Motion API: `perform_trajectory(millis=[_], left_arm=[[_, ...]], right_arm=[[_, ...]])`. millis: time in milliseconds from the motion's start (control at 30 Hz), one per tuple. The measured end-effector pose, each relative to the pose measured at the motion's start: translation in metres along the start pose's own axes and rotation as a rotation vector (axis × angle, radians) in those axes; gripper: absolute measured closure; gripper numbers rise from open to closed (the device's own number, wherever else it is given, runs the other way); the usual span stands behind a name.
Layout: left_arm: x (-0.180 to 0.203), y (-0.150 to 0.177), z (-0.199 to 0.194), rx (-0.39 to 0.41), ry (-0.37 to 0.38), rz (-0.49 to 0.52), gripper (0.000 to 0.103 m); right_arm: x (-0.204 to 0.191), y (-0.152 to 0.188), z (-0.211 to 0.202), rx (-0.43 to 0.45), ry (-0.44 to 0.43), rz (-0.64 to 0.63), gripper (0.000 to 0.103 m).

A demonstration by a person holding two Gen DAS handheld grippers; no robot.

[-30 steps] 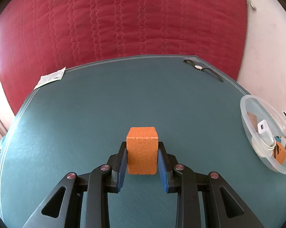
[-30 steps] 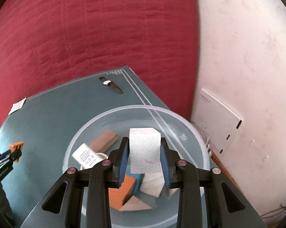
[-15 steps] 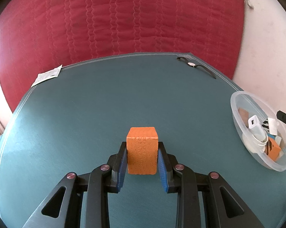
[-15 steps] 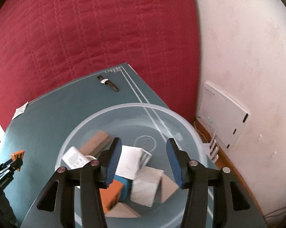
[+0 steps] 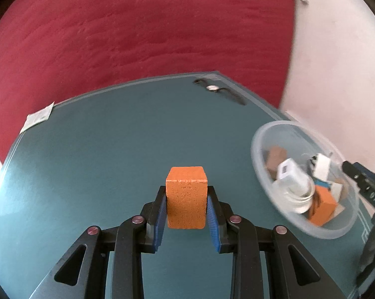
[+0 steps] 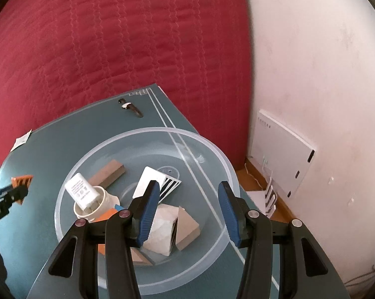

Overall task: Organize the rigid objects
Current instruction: 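Carry the orange block into the clear bowl and open the left gripper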

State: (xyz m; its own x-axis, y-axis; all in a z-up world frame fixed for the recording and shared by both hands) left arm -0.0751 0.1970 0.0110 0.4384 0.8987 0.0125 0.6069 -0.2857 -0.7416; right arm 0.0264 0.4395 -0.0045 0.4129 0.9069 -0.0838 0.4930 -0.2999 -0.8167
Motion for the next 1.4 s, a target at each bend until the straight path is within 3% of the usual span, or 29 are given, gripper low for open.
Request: perform_trajectory(millis=[567,933,1000,1067,1233,1333,1400], left_arm=[[0.090,-0.034,0.002,0.008,0.161,0.097,0.072],[0.126,-0.049,0.028,-0.025,0.205,0.134,0.071],[0.132,-0.047,0.030,-0.032,0.207,0.143,0.061],[0.132,-0.048,0.033,-0.034,0.205,0.141,0.022],[0.123,-0.048,0.025,-0.007,0.188,0.135,0.015],[0.115,-0.050,0.018,0.025,0.142,0.133,0.003],[0.108,-0.051,0.013,0.048,0.102,0.133,0.001]], right_arm=[[0.015,0.004,-0.012,0.064,0.044,0.054,0.046],[0.019,0.002,-0.006,0.062,0.029,0.079,0.045],[0.020,0.001,-0.005,0.062,0.031,0.084,0.045],[0.021,0.001,-0.004,0.060,0.033,0.089,0.045],[0.019,0.000,-0.003,0.060,0.039,0.093,0.035],[0.017,0.000,-0.006,0.069,0.043,0.095,0.026],[0.017,0.002,-0.007,0.070,0.046,0.095,0.022]])
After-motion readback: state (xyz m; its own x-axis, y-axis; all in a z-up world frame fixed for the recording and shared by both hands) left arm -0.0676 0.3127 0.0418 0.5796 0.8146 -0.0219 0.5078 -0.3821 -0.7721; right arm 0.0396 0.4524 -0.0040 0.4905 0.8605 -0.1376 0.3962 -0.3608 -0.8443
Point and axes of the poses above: each gripper's, at about its wrist camera, not at the fingertips, and z roughly the way its jaws point, x to its right, y to its underside, the point moved 7 cm from there along z, roughly the way its jaws point
